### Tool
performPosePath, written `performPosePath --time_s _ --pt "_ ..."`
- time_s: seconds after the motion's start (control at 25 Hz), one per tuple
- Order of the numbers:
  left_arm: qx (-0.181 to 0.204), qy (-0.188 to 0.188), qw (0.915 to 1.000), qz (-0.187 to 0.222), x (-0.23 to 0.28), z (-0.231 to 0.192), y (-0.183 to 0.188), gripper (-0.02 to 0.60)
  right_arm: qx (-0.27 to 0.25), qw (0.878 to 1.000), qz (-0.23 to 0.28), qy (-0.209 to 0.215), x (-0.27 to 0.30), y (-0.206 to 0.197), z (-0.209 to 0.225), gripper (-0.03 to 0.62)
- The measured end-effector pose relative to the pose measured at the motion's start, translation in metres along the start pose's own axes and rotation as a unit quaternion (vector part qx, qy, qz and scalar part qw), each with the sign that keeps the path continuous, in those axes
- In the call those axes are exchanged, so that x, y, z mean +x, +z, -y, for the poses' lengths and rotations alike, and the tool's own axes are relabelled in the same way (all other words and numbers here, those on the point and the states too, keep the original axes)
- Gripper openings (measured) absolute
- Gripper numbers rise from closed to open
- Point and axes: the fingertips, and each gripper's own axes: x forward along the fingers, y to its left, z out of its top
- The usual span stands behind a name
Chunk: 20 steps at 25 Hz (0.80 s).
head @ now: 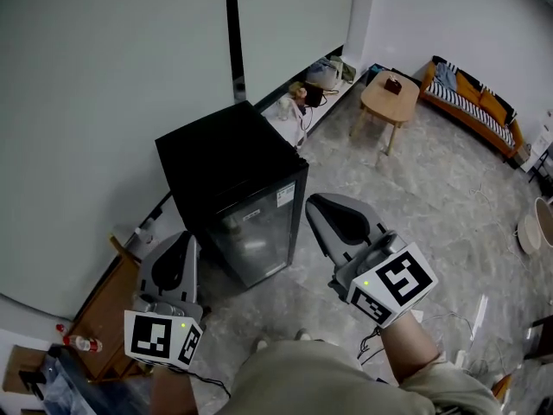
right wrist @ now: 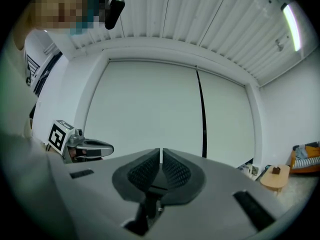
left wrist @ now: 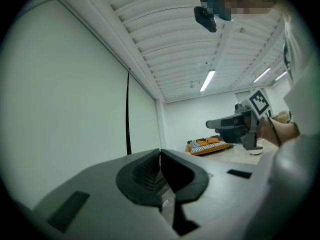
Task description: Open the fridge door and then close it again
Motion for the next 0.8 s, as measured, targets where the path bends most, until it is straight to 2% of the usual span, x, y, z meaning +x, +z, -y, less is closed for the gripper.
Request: performPosePath --time_s 0.16,0.28,0.44,0.64,0.8 --pt "-0.012 -0.010 0.9996 -0.022 0.008 0.018 -0.022 0.009 -0.006 1.000 -0.013 -0.014 -0.018 -0.012 0.013 0.009" --pt "-0.023 -0.014 0.9991 -0.034 0.012 0.029 -0.036 0.009 0.010 1.000 -0.026 -0.012 -0.027 -0.029 0.019 0.009" --pt "-0.056 -0.025 0.9975 -0.036 0.018 0.040 -0.045 0.009 0.004 0.998 -0.056 -0.010 -0.031 -0.055 0.020 0.008" --pt "-0.060 -0.029 0.9965 -0.051 0.025 0.049 -0.056 0.009 -0.013 0.996 -0.085 -0.009 -0.033 -0.078 0.019 0.005" --pt "-0.062 -0.030 0.9962 -0.054 0.027 0.053 -0.065 0.009 0.001 0.994 -0.110 0.007 -0.031 -0.096 0.016 0.000"
